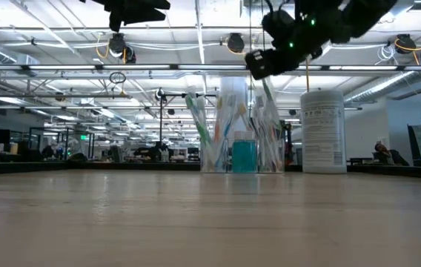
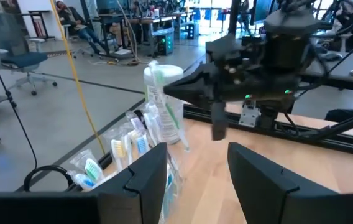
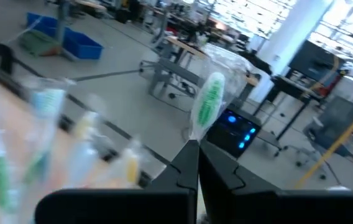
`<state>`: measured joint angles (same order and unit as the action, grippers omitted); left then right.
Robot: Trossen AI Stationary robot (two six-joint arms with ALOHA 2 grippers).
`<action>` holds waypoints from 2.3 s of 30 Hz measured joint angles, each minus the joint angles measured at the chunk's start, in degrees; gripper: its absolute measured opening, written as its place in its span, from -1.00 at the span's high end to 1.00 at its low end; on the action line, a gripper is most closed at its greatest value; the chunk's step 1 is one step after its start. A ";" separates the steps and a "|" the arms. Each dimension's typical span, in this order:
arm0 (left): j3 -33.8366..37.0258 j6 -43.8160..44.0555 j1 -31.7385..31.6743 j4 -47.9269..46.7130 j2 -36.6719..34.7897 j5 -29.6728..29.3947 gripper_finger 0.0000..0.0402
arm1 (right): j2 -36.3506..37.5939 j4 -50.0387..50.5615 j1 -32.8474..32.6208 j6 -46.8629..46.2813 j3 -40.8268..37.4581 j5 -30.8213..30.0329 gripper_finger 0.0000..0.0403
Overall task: Pick & Place toothbrushing station
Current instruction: Put the green toothbrush into the transparent organizer
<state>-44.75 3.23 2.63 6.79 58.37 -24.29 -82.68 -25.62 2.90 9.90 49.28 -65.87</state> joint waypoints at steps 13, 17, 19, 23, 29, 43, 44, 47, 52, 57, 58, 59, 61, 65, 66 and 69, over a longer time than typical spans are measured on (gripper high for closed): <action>0.00 -3.14 0.00 2.44 0.00 -0.18 0.14 | 0.00 -16.60 6.88 0.12 -10.28 7.75 1.00; 0.00 -3.55 0.00 2.69 0.00 -0.20 0.14 | 0.00 -16.64 7.63 -1.75 -10.54 12.52 1.00; 0.00 -3.55 -0.03 3.07 0.00 -0.20 0.14 | 0.00 -16.89 7.80 -2.24 -10.54 15.25 1.00; 0.00 -3.28 -0.04 3.38 0.00 -0.20 0.14 | -0.02 -21.46 7.80 -0.30 -10.54 15.15 1.00; 0.00 -3.12 -0.04 3.43 0.00 -0.22 0.14 | 0.02 -26.01 7.80 0.72 -10.54 17.71 1.00; 0.00 -2.28 -0.04 2.58 2.44 -0.31 0.14 | -0.02 -12.42 7.80 -8.96 -10.52 17.83 1.00; 0.00 -2.21 -0.04 2.33 2.51 -0.31 0.14 | -0.02 -11.72 7.80 -9.42 -10.52 17.82 1.00; 0.00 -0.28 -0.04 2.22 2.48 -0.30 0.14 | -0.02 -8.95 7.61 -10.16 -10.52 17.72 1.00; 0.02 1.40 0.04 0.69 -1.84 -0.22 0.14 | -0.02 -2.21 7.52 -14.13 -10.52 17.72 1.00; -0.04 1.68 0.00 -6.86 -6.72 -0.26 0.14 | 0.00 -0.29 7.52 -16.67 -10.94 17.71 1.00; 0.02 1.96 -0.02 -8.51 -7.49 -0.31 0.14 | 0.00 -0.29 7.52 -16.79 -11.22 17.71 1.00; 0.06 2.39 -0.04 -9.61 -8.35 -0.61 0.14 | 0.00 -0.29 7.52 -16.99 -11.59 17.71 1.00; -0.01 3.68 -0.06 -11.05 -10.01 -1.63 0.14 | 0.00 -0.23 7.52 -18.12 -12.29 17.71 1.00; -0.01 5.07 -0.42 -14.49 -11.99 -2.28 0.14 | 0.00 -0.27 7.52 -19.92 -13.52 17.68 1.00; 0.03 5.23 -0.53 -15.21 -12.60 -2.31 0.14 | 0.00 -0.27 7.52 -19.92 -13.73 17.69 1.00; 0.02 6.36 -1.19 -15.23 -14.39 -2.78 0.14 | 0.00 -0.38 7.52 -19.77 -14.27 17.68 1.00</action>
<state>-44.73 9.59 1.44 -8.45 43.98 -27.07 -82.67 -25.99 10.41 -9.87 35.02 -48.18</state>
